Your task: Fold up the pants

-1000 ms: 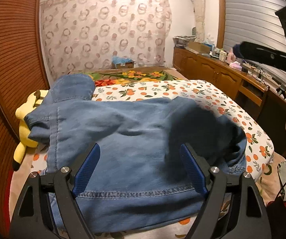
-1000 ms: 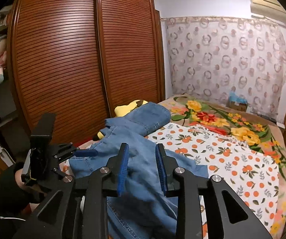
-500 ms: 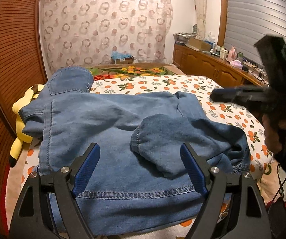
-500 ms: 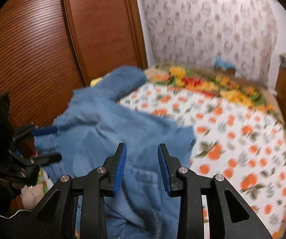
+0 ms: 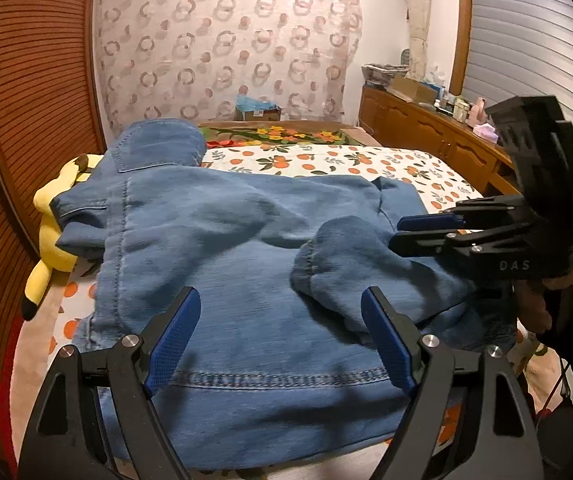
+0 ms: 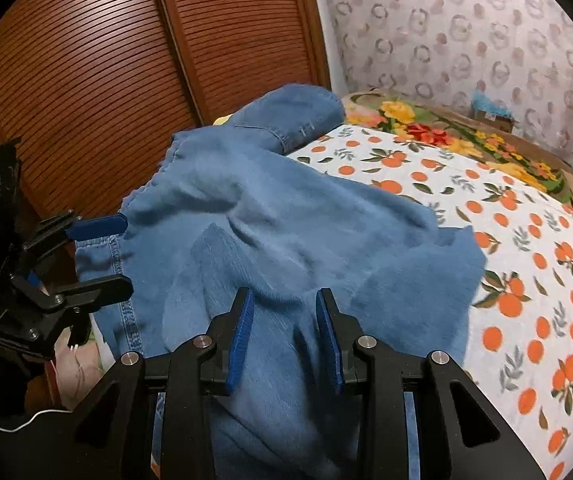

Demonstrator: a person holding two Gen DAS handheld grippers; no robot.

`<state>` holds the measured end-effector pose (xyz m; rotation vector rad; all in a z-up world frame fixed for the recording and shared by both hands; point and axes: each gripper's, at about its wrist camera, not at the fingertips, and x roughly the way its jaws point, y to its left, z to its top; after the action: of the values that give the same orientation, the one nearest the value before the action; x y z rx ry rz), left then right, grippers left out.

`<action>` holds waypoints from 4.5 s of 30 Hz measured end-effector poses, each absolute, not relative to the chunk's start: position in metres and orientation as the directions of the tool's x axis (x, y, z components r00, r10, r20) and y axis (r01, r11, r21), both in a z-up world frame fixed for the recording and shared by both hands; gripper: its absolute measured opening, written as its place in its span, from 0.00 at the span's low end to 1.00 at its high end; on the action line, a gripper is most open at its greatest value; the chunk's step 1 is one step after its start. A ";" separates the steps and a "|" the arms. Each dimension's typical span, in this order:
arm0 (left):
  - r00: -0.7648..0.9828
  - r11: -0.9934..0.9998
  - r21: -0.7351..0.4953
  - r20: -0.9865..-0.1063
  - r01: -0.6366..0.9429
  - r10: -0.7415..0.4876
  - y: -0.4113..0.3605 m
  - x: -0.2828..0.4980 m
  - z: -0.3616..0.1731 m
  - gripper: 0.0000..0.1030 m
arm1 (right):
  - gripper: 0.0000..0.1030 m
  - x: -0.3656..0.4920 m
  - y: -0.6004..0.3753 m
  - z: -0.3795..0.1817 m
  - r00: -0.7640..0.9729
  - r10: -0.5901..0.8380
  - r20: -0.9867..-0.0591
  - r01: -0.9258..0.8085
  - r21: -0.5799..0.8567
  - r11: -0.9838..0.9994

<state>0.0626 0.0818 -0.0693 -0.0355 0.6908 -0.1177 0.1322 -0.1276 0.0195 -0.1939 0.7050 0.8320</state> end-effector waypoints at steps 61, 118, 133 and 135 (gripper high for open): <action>0.817 0.995 -0.098 -0.574 -0.007 -0.051 0.130 0.054 -0.042 0.81 | 0.14 0.013 -0.071 0.042 0.310 0.694 -0.650 -0.892 0.053 0.449; 0.701 0.975 -0.110 -0.679 0.195 -0.217 0.047 0.036 -0.084 0.81 | 0.08 0.059 -0.155 0.063 0.570 0.630 -0.527 -0.729 0.030 0.684; 0.723 0.958 -0.172 -0.629 0.231 -0.287 0.057 0.028 -0.075 0.24 | 0.08 0.075 -0.098 0.099 0.600 0.638 -0.483 -0.760 -0.094 0.643; 0.724 0.954 -0.179 -0.622 0.241 -0.300 0.062 0.029 -0.072 0.08 | 0.08 0.080 -0.091 0.102 0.600 0.639 -0.481 -0.764 -0.107 0.636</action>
<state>0.0292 0.0621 -0.0722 -0.0877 0.7009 -0.2988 0.0795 -0.0912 0.1020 -0.3182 0.4249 0.8291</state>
